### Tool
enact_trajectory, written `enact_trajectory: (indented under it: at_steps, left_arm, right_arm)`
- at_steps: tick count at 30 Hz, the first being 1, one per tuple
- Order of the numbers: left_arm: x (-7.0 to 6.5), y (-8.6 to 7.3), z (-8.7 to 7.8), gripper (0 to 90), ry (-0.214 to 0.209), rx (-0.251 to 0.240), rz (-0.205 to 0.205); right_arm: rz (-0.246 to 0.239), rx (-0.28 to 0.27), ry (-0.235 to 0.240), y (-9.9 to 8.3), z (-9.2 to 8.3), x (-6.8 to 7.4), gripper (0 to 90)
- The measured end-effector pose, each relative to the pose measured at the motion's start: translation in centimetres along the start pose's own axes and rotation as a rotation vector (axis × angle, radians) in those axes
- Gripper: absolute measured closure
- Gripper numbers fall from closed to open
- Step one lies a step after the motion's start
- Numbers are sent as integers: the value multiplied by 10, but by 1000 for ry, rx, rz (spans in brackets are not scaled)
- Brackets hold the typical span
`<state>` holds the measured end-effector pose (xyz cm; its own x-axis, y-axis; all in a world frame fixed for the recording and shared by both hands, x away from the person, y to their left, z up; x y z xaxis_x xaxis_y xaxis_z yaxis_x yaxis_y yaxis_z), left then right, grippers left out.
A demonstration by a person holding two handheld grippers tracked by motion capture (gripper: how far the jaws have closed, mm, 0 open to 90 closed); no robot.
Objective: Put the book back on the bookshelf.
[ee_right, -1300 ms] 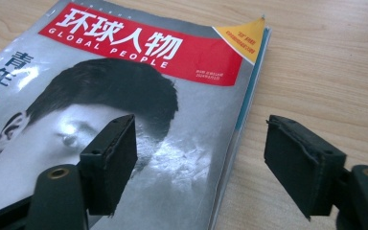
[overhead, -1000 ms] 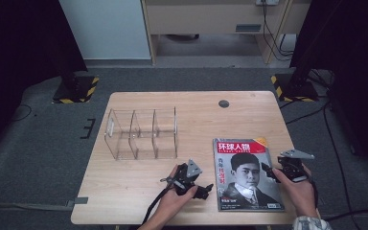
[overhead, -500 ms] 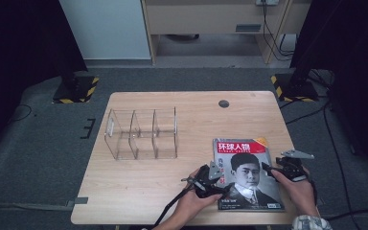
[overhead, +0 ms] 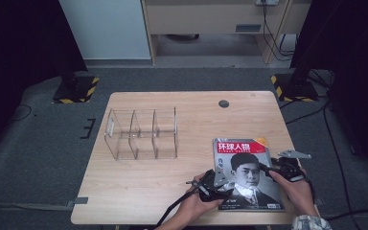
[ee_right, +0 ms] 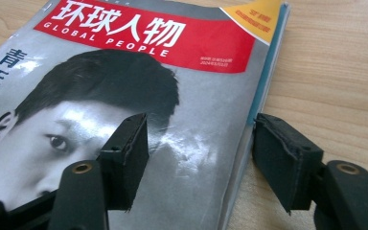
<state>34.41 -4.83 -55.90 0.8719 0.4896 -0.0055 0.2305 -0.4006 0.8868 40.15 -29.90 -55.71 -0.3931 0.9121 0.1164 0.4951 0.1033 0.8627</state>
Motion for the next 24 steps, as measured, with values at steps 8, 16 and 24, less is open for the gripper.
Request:
enact_trajectory:
  at_steps: [8, 16, 24]
  left_arm:
    - [1, 0, 0, 414, -10, 0, 4]
    - [1, 0, 0, 414, -9, 0, 6]
    - [1, 0, 0, 414, -9, 0, 6]
  right_arm:
    - [-16, -83, 17, 15, -15, 14, 534]
    - [-60, -101, 77, 20, -24, 33, 570]
    - [-149, -99, 108, 24, -23, 50, 605]
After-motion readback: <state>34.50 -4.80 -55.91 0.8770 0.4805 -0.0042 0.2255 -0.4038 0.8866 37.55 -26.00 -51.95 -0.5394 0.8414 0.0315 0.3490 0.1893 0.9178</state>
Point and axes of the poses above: each handheld gripper's, and its own axes: z roughly forward along the jaws, y roughly out of its top, x roughly to its left, the point moved 4 cm from there along z, roughly forward along the jaws, and after that the axes turned 12 degrees about -x, right-handed, at the moved point
